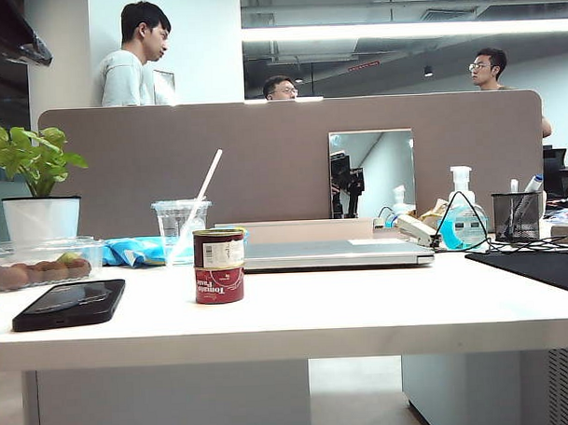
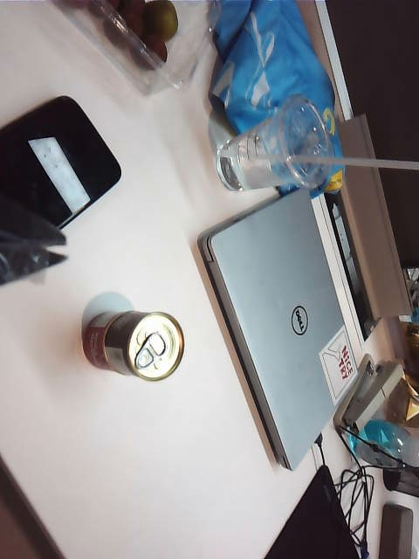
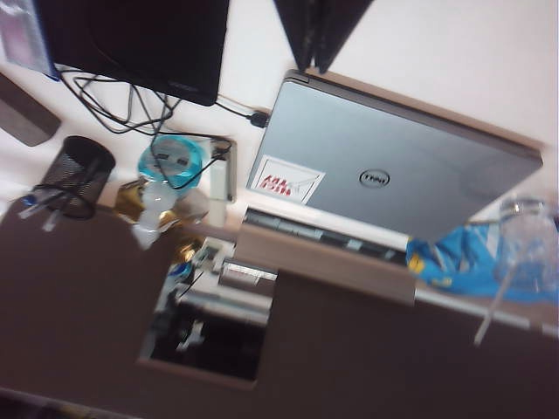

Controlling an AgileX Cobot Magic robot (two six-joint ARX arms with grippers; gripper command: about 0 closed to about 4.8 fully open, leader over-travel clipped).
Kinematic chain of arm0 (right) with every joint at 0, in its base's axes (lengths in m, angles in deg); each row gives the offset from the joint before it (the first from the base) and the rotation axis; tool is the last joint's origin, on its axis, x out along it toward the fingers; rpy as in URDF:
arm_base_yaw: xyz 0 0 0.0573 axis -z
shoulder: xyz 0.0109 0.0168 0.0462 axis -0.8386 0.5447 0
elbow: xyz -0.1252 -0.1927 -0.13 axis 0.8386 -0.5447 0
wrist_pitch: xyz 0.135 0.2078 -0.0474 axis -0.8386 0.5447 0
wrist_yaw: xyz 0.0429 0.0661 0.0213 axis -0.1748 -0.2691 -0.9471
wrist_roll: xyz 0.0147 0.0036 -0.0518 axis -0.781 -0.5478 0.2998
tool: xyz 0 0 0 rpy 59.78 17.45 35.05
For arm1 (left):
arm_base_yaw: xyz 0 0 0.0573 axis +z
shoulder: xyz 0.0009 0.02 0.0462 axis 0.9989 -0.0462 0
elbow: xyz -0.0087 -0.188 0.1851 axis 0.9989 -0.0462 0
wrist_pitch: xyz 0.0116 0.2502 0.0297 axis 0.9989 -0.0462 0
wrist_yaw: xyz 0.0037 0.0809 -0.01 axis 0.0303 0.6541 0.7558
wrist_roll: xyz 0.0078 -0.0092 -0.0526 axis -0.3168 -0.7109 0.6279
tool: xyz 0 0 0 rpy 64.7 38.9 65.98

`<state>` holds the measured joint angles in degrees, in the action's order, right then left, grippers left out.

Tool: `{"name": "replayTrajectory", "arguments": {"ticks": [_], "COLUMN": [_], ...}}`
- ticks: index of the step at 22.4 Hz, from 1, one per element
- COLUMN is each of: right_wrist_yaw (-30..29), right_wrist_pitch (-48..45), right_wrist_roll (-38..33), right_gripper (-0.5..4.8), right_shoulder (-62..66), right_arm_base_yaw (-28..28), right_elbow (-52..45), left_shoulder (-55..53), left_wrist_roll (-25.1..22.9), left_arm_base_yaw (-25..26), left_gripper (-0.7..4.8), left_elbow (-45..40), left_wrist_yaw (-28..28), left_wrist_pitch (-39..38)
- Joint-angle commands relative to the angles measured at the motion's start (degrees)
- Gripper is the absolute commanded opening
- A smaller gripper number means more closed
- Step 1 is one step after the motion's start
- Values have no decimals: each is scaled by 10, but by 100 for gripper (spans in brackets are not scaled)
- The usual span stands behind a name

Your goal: Stack a can of tomatoes on the right onto the can of tomatoes on the left.

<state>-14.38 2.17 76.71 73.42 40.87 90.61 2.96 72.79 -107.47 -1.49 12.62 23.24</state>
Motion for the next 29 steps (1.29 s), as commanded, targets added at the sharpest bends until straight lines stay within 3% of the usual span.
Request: {"name": "replayTrajectory", "arguments": {"ticks": [1,8,12,16,21,29], "right_wrist_yaw": [-6,0,-5,-17,-17,-17], "right_wrist_pitch": [-9,-29,-23,-9,97,115], "right_wrist_roll": [-30,-108,-132,-132,-132,-132], "right_gripper": [-1,-1,-1,-1,-1,-1], "right_shoulder": [-123,-366,-428,-439,-439,-439], "right_arm_base_yaw": [71,131,141,140,141,140], "right_elbow": [-75,-285,-351,-365,-365,-365], "left_shoulder": [1,1,1,1,1,1], "left_wrist_roll": [2,2,2,2,2,2], "left_arm_base_yaw": [1,1,1,1,1,1], "left_gripper": [-5,-5,-5,-5,-5,-5], "left_elbow": [4,4,4,4,4,4], "left_wrist_yaw": [1,0,0,0,0,0], "left_wrist_pitch": [5,5,5,5,5,5]}}
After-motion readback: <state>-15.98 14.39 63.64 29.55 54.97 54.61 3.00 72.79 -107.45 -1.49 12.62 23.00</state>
